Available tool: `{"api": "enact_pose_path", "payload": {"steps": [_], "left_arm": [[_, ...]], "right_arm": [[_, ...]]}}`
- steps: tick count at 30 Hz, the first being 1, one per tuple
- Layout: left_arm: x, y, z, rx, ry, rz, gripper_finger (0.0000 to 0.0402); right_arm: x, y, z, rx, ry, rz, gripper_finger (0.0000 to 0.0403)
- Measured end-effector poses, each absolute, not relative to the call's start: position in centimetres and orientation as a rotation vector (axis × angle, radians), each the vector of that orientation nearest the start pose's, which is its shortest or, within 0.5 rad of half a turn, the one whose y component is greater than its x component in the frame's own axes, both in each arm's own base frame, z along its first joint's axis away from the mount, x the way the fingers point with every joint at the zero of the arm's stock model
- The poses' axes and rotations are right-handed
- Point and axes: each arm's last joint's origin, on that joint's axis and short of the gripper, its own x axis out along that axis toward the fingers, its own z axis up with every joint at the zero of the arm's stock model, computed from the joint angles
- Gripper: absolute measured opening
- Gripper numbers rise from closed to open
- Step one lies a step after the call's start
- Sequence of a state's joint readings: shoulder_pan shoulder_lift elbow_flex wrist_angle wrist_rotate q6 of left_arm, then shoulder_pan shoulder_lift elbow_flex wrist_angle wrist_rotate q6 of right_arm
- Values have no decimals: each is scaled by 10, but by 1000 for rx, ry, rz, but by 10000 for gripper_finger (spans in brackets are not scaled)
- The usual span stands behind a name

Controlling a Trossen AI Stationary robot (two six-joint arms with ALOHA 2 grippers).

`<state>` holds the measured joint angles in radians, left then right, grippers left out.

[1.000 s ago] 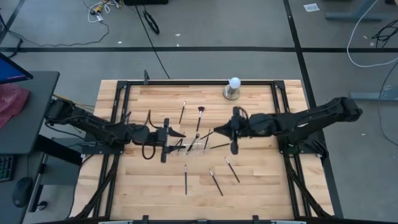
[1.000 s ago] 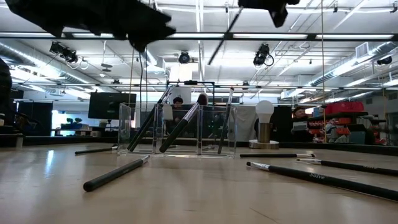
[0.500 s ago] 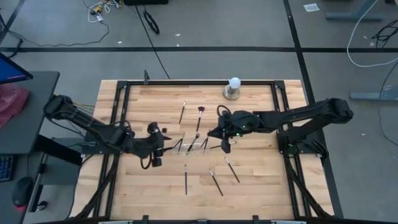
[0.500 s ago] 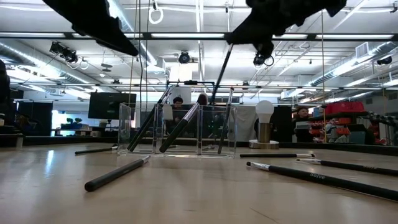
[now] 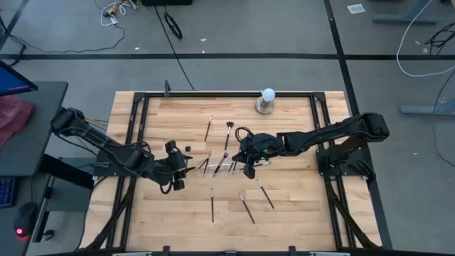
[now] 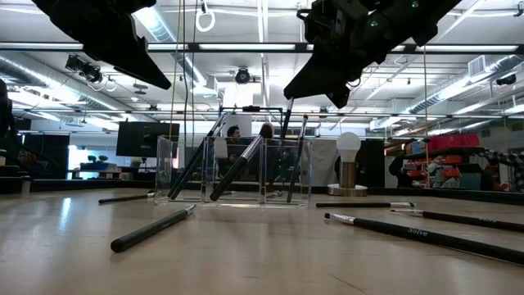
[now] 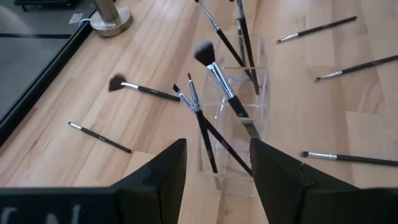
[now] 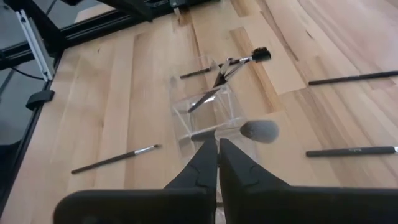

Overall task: Put items in baskets/containers
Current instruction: Put the eyeshadow brush into the transparent organizer

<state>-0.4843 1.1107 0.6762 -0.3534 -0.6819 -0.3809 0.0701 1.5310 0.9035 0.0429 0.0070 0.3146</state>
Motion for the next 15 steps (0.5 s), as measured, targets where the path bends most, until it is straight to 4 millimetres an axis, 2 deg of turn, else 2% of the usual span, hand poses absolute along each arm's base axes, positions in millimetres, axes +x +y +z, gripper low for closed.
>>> {"api": "enact_pose_path", "payload": {"steps": [8, 15], "left_arm": [[198, -84, 228, 67, 599, 311, 177], [198, -84, 228, 65, 595, 309, 177]], "right_arm": [[323, 17, 218, 296, 594, -55, 10], [327, 17, 206, 302, 633, -63, 23]]}}
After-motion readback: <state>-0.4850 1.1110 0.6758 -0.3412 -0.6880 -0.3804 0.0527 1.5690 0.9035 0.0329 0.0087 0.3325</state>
